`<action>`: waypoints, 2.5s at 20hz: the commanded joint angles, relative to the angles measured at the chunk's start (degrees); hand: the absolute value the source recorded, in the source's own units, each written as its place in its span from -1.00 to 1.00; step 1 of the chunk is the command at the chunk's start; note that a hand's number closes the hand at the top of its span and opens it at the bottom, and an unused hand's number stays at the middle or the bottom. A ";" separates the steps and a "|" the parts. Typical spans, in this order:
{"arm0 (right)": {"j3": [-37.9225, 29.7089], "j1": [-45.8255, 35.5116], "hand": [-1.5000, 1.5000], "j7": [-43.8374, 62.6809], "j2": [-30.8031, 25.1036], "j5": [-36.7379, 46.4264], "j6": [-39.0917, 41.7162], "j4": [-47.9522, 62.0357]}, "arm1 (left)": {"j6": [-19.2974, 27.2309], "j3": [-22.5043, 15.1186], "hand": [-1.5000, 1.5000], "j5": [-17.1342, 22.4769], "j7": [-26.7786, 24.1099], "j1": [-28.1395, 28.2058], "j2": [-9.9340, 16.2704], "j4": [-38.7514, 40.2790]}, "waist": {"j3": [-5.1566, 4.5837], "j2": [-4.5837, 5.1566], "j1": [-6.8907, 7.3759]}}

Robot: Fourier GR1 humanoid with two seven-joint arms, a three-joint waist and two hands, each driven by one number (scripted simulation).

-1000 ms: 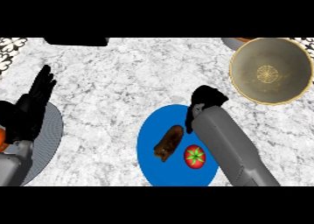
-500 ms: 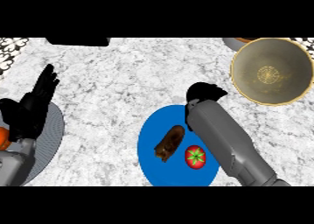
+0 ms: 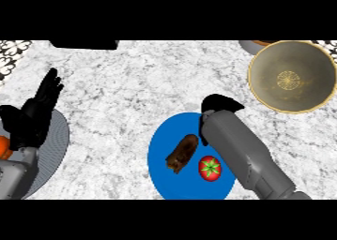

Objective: Pick the sweet potato from the plate and place it in the bowl

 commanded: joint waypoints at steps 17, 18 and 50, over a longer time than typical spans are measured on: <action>6.05 1.93 1.00 14.04 1.15 -9.34 -6.33 3.56 | -2.30 2.13 0.00 0.80 1.36 1.14 1.76 -1.80 | 0.11 -0.06 0.38; 6.83 -0.71 1.00 14.04 1.14 -10.92 -3.24 3.29 | -0.68 0.41 0.00 -0.83 1.75 -0.39 -0.13 -1.04 | 0.09 0.12 0.57; -5.24 -23.06 1.00 13.95 -52.57 8.13 -39.56 21.12 | -1.38 2.51 0.00 -0.98 -0.91 0.75 0.41 -1.50 | -1.30 3.04 0.62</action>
